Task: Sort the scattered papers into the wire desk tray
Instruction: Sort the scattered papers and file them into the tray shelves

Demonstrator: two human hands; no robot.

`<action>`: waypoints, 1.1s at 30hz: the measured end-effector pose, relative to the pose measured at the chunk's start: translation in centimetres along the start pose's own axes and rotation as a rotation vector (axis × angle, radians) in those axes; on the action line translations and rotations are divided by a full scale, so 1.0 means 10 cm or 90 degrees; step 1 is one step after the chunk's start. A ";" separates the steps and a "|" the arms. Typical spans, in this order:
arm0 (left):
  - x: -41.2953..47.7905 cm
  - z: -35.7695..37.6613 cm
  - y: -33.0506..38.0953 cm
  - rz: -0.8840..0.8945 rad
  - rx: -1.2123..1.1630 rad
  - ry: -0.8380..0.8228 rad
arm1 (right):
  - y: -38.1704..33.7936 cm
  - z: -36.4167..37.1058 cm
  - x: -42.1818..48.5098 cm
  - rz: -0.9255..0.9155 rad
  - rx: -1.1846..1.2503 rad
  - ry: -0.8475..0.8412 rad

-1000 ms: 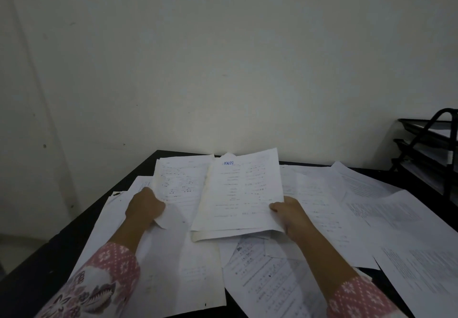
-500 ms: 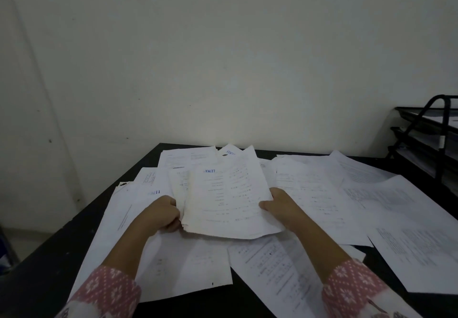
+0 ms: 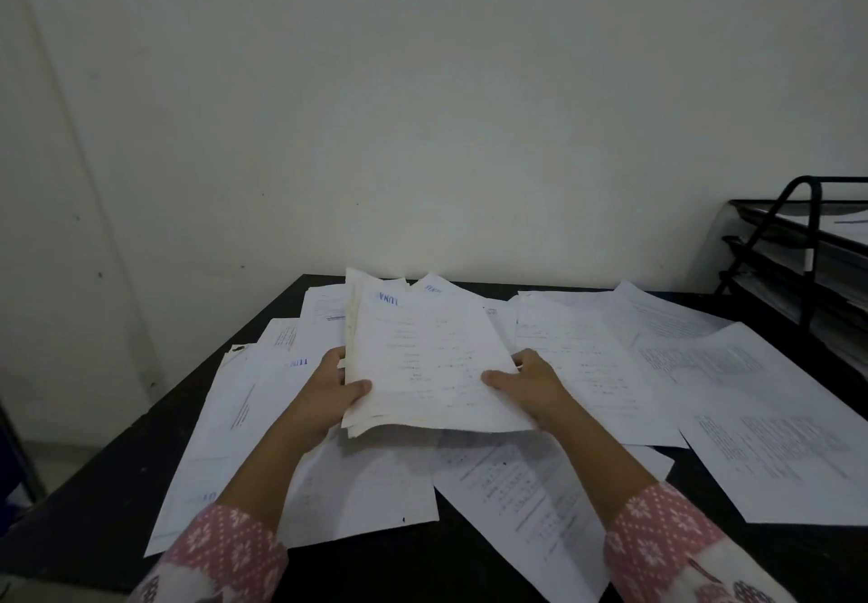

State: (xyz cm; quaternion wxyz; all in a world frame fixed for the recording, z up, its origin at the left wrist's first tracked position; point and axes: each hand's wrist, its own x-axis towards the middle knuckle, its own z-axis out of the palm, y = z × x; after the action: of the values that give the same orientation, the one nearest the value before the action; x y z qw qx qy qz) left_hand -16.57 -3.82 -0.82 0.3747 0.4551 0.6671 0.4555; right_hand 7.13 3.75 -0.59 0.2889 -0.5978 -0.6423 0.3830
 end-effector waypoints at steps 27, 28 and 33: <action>0.01 -0.60 -0.21 -0.247 0.625 0.177 | 0.02 -0.36 -0.30 0.021 0.084 -0.041; 0.00 -0.59 -0.19 -0.246 0.632 0.182 | 0.02 -0.35 -0.31 0.021 0.089 -0.040; 0.04 -0.60 -0.21 -0.207 0.574 0.169 | -0.01 -0.38 -0.37 0.021 0.106 -0.034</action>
State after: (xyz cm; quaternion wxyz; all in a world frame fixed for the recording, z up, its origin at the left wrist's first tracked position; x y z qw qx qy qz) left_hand -22.71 -5.42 -1.08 0.1187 0.3998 0.9020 0.1115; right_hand 10.65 0.61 1.83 0.3140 -0.5717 -0.6056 0.4558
